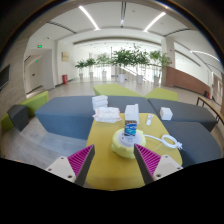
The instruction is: Unplug charger
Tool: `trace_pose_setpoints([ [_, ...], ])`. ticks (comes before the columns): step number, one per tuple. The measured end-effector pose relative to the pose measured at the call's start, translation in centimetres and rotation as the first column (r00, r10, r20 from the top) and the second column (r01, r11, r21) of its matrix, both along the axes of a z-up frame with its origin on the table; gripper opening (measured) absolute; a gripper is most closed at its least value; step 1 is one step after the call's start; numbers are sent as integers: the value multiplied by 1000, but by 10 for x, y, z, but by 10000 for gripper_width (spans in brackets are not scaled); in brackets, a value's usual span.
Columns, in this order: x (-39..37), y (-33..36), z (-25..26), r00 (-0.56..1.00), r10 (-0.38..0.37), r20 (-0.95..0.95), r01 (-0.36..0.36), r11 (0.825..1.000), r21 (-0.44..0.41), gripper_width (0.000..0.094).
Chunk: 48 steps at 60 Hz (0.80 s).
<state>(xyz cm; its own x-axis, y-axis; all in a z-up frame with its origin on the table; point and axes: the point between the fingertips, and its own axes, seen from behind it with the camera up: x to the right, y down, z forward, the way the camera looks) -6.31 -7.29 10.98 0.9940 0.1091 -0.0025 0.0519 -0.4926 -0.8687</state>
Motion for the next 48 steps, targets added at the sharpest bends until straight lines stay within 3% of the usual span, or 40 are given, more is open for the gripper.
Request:
trace_pose_setpoints([
  [5, 20, 32, -15, 999, -46, 14, 45, 999, 15, 815],
  [19, 52, 139, -46, 996, -85, -3, 85, 991, 108, 758],
  [26, 48, 171, -58, 998, -59, 32, 54, 989, 139, 612],
  [28, 51, 176, -66, 997, -59, 58, 50, 989, 136, 369],
  [36, 49, 175, -60, 995, -63, 83, 43, 973, 225, 248],
  [48, 48, 178, -58, 999, -44, 21, 40, 986, 161, 176],
])
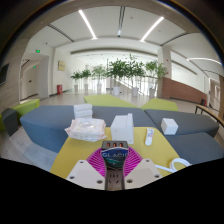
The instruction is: Unplug charger
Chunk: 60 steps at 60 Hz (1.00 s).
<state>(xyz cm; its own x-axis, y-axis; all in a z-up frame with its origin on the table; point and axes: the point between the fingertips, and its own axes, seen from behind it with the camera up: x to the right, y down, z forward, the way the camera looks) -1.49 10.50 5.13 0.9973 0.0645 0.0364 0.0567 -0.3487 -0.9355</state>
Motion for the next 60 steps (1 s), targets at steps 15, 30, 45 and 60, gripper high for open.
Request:
trace_pose_setpoints([
  [15, 21, -18, 166, 1000, -16, -25, 21, 967, 254, 178],
  [30, 98, -59, 68, 993, -87, 77, 86, 996, 22, 191],
  [45, 130, -88, -56, 994, -80, 77, 95, 971, -217, 227],
  [60, 132, -95, -57, 994, -64, 90, 90, 941, -326, 738],
])
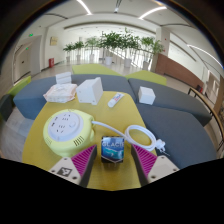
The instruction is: Unplug charger
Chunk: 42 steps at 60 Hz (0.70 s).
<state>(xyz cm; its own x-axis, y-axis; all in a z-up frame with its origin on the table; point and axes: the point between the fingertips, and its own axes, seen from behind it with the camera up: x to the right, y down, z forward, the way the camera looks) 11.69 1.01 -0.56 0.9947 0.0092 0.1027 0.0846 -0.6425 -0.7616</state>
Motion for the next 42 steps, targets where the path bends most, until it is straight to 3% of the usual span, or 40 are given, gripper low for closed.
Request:
trace_pose_setpoints([
  [1, 1, -2, 0, 1000, -4, -5, 4, 1000, 0, 841],
  [2, 0, -4, 4, 1000, -2, -11, 2, 1000, -1, 876],
  [4, -3, -8, 9, 1000, 6, -26, -6, 1000, 10, 814],
  [10, -2, -28, 37, 998, -3, -60, 4, 1000, 25, 854],
  [24, -16, -94, 103, 996, 42, -75, -38, 997, 65, 845],
  [42, -30, -136, 137, 992, 118, -48, -111, 986, 126, 845],
])
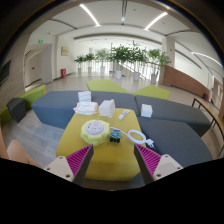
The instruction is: Unplug charger
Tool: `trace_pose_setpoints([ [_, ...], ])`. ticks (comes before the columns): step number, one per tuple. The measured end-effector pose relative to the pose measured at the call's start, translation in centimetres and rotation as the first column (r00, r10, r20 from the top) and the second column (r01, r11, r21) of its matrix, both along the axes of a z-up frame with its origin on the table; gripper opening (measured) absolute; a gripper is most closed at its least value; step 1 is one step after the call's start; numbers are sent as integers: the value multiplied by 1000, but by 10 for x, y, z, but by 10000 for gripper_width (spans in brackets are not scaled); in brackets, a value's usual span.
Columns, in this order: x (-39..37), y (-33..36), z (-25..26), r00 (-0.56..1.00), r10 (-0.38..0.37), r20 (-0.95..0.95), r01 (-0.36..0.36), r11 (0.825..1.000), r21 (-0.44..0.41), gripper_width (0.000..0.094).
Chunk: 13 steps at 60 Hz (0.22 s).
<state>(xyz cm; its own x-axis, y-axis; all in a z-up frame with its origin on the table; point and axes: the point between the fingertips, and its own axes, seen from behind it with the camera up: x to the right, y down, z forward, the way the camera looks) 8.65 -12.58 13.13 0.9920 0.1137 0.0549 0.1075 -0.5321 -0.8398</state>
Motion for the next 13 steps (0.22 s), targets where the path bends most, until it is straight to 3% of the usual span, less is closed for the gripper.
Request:
trace_pose_setpoints([
  [8, 15, 2, -8, 999, -38, -22, 39, 999, 11, 850],
  [13, 16, -2, -20, 998, -20, -59, 19, 1000, -19, 840],
])
